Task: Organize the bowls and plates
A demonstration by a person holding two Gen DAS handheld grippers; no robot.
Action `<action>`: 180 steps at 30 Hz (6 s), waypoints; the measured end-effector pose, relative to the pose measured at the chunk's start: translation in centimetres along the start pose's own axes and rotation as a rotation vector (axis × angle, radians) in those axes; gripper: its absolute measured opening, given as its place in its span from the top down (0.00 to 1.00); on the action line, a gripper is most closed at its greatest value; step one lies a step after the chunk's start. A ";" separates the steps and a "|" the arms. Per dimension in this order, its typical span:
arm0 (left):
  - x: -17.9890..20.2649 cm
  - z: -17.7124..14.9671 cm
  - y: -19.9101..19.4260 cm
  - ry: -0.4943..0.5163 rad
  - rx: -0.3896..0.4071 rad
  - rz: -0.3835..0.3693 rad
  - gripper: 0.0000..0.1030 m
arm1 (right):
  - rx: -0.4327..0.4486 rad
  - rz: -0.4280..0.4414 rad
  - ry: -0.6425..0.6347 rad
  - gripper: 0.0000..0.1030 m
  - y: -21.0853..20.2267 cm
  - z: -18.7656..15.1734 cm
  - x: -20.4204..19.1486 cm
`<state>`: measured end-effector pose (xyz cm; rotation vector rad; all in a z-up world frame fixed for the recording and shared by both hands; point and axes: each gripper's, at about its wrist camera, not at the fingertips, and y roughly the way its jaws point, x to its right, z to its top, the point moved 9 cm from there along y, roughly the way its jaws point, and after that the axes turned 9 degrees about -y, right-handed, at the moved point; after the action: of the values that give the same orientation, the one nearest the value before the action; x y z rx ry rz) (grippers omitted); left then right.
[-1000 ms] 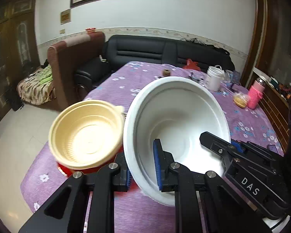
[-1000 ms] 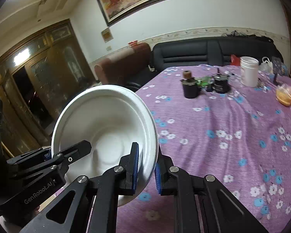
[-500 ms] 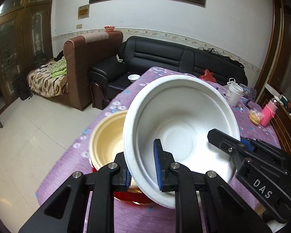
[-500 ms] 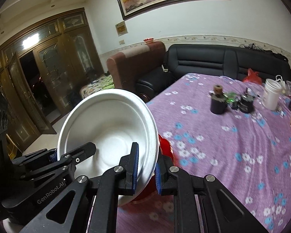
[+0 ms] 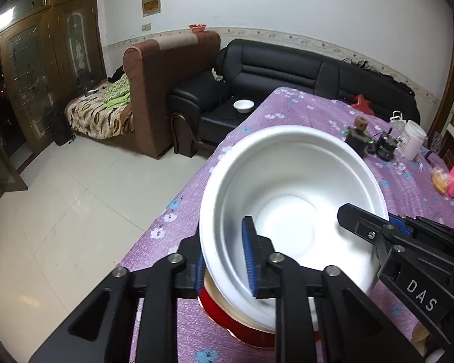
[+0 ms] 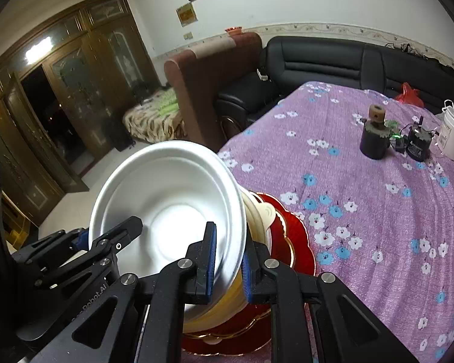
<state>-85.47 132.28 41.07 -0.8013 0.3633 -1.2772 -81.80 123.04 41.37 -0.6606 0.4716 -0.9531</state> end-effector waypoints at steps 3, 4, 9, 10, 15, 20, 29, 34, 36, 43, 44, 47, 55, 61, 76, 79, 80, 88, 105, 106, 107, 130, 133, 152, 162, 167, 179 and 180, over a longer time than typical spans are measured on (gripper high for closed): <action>-0.8 0.2 0.0 -0.026 0.009 0.000 0.47 | -0.012 -0.015 0.002 0.83 0.9 -0.4 0.2; -1.3 0.4 -0.1 -0.034 0.021 0.000 0.44 | -0.002 -0.025 0.000 0.83 1.0 -0.4 0.3; -2.4 0.5 -1.8 -0.084 0.064 -0.017 0.32 | 0.031 -0.076 -0.056 0.77 0.9 -0.1 -0.4; -2.5 0.4 -2.1 -0.093 0.068 -0.020 0.31 | 0.045 -0.080 -0.061 0.71 0.7 0.0 -0.5; -3.3 -0.6 -3.7 -0.134 0.082 -0.033 0.24 | 0.142 -0.115 -0.066 0.41 -1.5 0.5 -0.7; -3.5 -1.6 -5.6 -0.130 0.138 0.024 0.20 | 0.212 -0.142 -0.033 0.38 -5.0 -0.3 -0.3; -2.0 -4.6 -8.2 -0.106 0.181 0.095 0.07 | 0.232 -0.152 0.077 0.29 -9.2 -6.0 1.3; -0.4 -6.6 -7.9 -0.069 0.124 0.084 0.07 | 0.195 -0.140 0.141 0.29 -9.8 -9.6 2.2; 0.2 -7.2 -8.2 -0.055 0.115 0.083 0.07 | 0.185 -0.139 0.154 0.29 -10.0 -10.6 2.5; 2.3 -8.9 -9.3 -0.012 0.106 0.068 0.07 | 0.190 -0.139 0.174 0.28 -11.4 -12.7 3.1; 2.4 -9.0 -9.3 -0.010 0.106 0.073 0.07 | 0.193 -0.144 0.177 0.28 -11.6 -12.9 3.2; 2.9 -9.5 -9.4 -0.007 0.099 0.066 0.07 | 0.199 -0.154 0.178 0.28 -12.0 -13.4 3.5; 4.1 -10.8 -8.8 0.009 0.065 0.062 0.07 | 0.187 -0.170 0.198 0.28 -12.2 -14.6 4.8; 4.6 -11.6 -7.7 0.014 0.017 0.051 0.07 | 0.172 -0.180 0.209 0.27 -12.0 -15.4 5.5; 4.7 -12.9 -5.1 0.000 -0.058 0.027 0.07 | 0.133 -0.204 0.210 0.26 -10.7 -16.1 6.3; 4.3 -13.0 -4.6 -0.011 -0.071 0.024 0.07 | 0.125 -0.211 0.198 0.26 -10.4 -16.0 6.1; 4.1 -13.0 -4.4 -0.015 -0.075 0.022 0.07 | 0.123 -0.214 0.193 0.26 -10.3 -16.0 6.0; 3.1 -13.0 -3.5 -0.042 -0.091 0.006 0.07 | 0.097 -0.231 0.168 0.25 -9.3 -15.8 5.5; -1.7 -11.7 -3.2 -0.116 -0.040 0.023 0.07 | 0.061 -0.254 0.071 0.25 -7.0 -14.3 2.2; -2.1 -11.5 -3.3 -0.124 -0.025 0.031 0.07 | 0.059 -0.254 0.067 0.25 -6.8 -14.2 2.0; -2.5 -11.3 -3.5 -0.131 -0.011 0.039 0.07 | 0.057 -0.255 0.064 0.25 -6.7 -14.2 1.9; -3.8 -10.7 -3.5 -0.148 0.018 0.049 0.07 | 0.034 -0.246 0.022 0.23 -5.5 -13.8 0.0; -3.7 -10.8 -3.4 -0.143 0.013 0.047 0.07 | 0.034 -0.245 0.022 0.23 -5.6 -13.8 0.1; -2.8 -10.9 -4.9 -0.137 0.069 0.057 0.07 | 0.051 -0.239 0.041 0.23 -6.3 -14.3 0.5; -4.1 -9.4 -7.2 -0.184 0.172 0.112 0.02 | 0.072 -0.242 0.020 0.22 -6.7 -14.2 0.2; -4.5 -8.7 -7.6 -0.196 0.183 0.090 0.01 | 0.078 -0.236 0.002 0.22 -6.8 -14.2 -0.3; -4.5 -7.5 -8.3 -0.155 0.200 0.043 0.00 | 0.085 -0.219 -0.046 0.22 -6.7 -13.7 -1.5; -4.7 -7.4 -8.3 -0.157 0.198 0.048 0.00 | 0.090 -0.215 -0.057 0.22 -6.7 -13.4 -1.7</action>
<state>-97.46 133.64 40.93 -0.7139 0.1267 -1.1762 -95.11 117.67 36.68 -0.6639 0.3092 -1.1489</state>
